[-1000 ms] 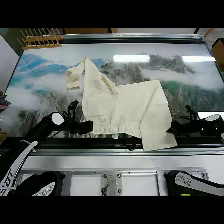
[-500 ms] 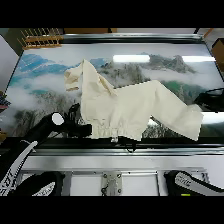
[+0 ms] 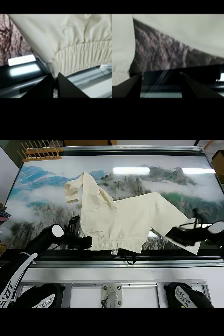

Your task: Fold the clothes and pants, and hang the long-sleeved shirts on hangers.

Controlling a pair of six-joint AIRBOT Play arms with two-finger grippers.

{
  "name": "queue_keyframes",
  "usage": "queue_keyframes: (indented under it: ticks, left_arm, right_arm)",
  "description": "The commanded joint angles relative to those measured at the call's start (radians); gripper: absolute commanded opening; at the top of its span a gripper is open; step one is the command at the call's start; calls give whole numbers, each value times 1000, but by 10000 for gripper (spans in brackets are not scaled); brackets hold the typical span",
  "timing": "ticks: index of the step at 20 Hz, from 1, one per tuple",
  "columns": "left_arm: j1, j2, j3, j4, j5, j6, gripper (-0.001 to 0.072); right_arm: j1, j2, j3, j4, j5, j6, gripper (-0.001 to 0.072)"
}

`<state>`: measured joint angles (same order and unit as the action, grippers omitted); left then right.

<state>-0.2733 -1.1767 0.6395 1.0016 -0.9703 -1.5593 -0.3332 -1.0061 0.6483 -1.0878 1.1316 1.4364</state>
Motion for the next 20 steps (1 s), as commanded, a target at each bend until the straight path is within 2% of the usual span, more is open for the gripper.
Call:
queue_keyframes:
  ticks: [1, 9, 12, 15, 16, 17, 18, 20]
  left_arm:
    - [1, 0, 0, -2, 5, 0, 17]
    - [1, 0, 0, -2, 5, 0, 16]
    - [1, 0, 0, -2, 5, 0, 16]
    - [1, 0, 0, -1, 5, 0, 16]
    - [1, 0, 0, -1, 6, 0, 16]
    - [1, 0, 0, 0, 5, 0, 16]
    - [1, 0, 0, 0, 6, 0, 16]
    - [6, 5, 2, 2, 6, 0, 16]
  right_arm:
    - [140, 40, -244, 134, -106, 18, 491]
    - [497, -82, -282, 434, -433, 12, 490]
    - [566, -121, -282, 512, -495, 3, 490]
    - [592, -129, -282, 517, -524, 0, 481]
    - [591, -129, -281, 516, -526, -1, 322]
    - [591, -128, -280, 516, -525, -20, 94]
    - [591, -127, -274, 516, -521, -49, 15]
    - [582, -113, -233, 455, -478, -60, 14]
